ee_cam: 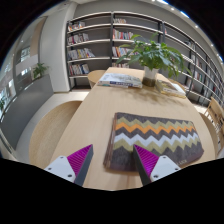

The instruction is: Fold towel

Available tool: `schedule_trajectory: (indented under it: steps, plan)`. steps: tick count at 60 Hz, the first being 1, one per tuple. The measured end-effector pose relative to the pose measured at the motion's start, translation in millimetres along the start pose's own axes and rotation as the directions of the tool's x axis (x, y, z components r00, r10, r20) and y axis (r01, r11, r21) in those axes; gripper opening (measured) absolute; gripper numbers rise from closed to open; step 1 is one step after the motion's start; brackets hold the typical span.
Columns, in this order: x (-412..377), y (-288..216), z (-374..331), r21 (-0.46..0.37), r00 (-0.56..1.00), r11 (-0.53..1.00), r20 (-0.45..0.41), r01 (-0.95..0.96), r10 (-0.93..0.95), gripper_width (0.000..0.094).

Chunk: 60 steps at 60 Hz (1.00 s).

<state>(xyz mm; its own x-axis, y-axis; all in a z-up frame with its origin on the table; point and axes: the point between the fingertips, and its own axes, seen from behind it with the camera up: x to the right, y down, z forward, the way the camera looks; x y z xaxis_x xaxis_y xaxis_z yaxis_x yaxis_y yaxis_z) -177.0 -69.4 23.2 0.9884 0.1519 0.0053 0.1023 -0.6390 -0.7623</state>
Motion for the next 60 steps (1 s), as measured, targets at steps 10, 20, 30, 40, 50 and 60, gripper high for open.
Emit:
schedule_trajectory:
  steps: [10,20,30,40,50,60]
  plan:
    - [-4,-26,68,-0.033,0.999,0.999,-0.037,0.032,-0.034,0.0764]
    - [19,-29,76,-0.034,0.992,0.999,-0.125,-0.016,0.012,0.0391]
    - [28,-22,70,-0.084,0.985,0.993,-0.140,0.086,-0.098,0.0093]
    - [39,-43,52,-0.082,0.997,0.995,-0.056,0.057,-0.062,0.0065]
    - [120,-102,-11,0.031,0.991,0.997,-0.112,0.073,-0.069,0.0065]
    - [209,-114,-41,0.076,0.989,0.995,-0.139,0.064,-0.053,0.0076]
